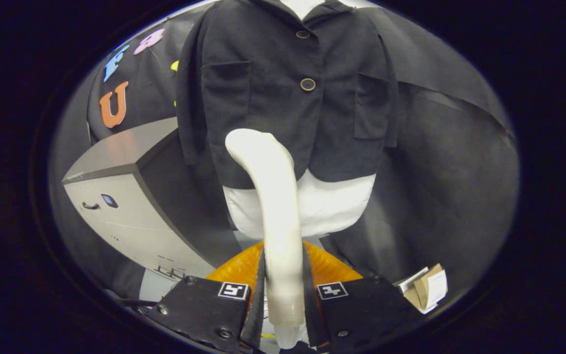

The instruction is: Iron the clothes twice with a garment steamer, once on the left side and once on the right side.

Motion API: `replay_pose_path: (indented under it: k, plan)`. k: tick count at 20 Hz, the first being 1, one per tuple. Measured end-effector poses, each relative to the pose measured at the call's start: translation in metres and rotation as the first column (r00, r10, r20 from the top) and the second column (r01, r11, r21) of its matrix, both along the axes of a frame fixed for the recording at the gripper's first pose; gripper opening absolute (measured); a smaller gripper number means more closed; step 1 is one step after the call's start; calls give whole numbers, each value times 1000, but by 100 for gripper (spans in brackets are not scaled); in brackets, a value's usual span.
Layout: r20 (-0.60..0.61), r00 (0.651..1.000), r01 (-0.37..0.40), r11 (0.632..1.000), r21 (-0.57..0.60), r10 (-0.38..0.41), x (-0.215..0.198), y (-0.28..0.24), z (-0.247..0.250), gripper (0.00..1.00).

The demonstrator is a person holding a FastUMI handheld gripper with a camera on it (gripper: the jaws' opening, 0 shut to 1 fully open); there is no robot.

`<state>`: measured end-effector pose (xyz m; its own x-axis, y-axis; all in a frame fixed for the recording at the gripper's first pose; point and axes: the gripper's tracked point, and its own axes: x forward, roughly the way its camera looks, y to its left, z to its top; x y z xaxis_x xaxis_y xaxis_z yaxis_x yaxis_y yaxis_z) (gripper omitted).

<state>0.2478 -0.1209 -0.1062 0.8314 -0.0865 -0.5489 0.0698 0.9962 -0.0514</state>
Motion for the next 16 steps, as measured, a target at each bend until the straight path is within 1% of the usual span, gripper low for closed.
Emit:
replay_pose_path:
  k: [4, 8, 12, 16]
  plan:
    - [29, 999, 25, 998, 59, -27, -11, -24, 17, 38]
    - [98, 992, 71, 990, 121, -83, -25, -67, 61, 38]
    - [182, 973, 111, 979, 172, -142, -31, -112, 113, 38]
    - [275, 944, 125, 968, 218, -184, -29, -148, 172, 38]
